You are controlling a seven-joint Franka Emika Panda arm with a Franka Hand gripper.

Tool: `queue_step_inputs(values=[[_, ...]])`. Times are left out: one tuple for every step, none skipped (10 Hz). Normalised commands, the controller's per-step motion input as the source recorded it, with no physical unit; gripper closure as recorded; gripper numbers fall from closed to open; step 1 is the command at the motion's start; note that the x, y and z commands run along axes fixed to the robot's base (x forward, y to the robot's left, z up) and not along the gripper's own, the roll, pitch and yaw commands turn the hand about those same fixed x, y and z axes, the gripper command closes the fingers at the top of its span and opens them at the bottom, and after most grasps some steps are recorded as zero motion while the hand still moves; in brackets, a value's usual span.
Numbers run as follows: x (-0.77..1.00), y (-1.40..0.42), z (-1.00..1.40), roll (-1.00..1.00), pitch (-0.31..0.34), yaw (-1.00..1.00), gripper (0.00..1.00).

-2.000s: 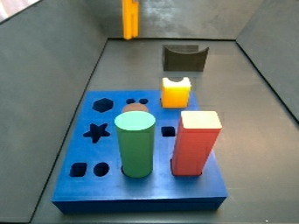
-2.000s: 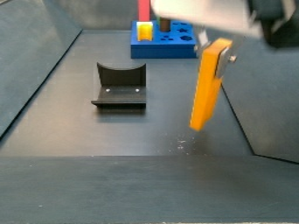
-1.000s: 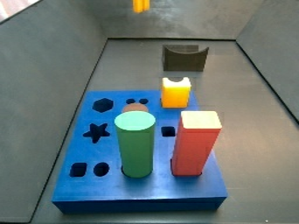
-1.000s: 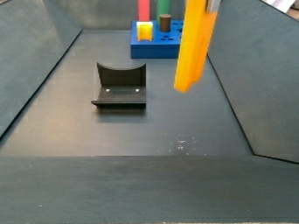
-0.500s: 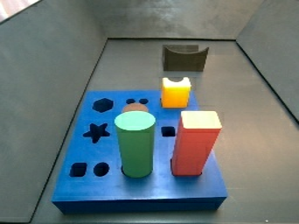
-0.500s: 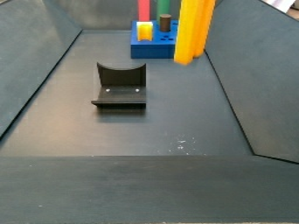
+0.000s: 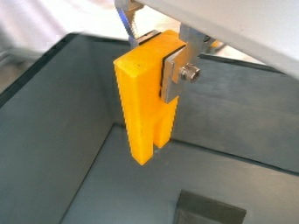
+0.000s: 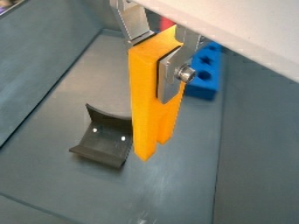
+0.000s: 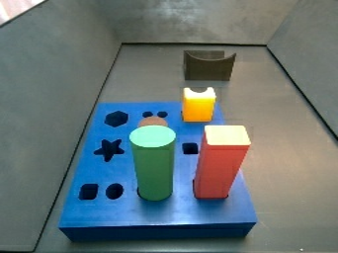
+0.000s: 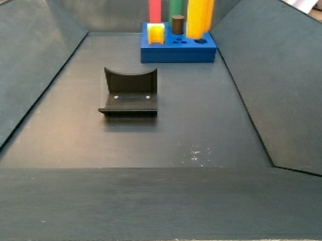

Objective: Pick up the double-square object. Move up. Move to above the board. Insert the double-square object.
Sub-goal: Move to above the board.

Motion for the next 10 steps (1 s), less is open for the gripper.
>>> queue_step_inputs(values=[[0.04, -1.00, 0.00, 0.06, 0.100, 1.00, 1.00], [0.04, -1.00, 0.00, 0.07, 0.100, 1.00, 1.00], [0.04, -1.00, 0.00, 0.07, 0.099, 1.00, 1.00], [0.04, -1.00, 0.00, 0.06, 0.064, 0.74, 1.00], [0.04, -1.00, 0.01, 0.05, 0.045, 0.50, 1.00], [0.04, -1.00, 0.01, 0.04, 0.032, 0.27, 1.00], [0.05, -1.00, 0.01, 0.03, 0.032, 0.19, 1.00], [0.06, -1.00, 0.01, 0.02, 0.034, 0.07, 1.00], [0.06, -1.00, 0.01, 0.02, 0.037, 0.04, 1.00], [0.08, -1.00, 0.01, 0.01, 0.044, 0.03, 1.00]])
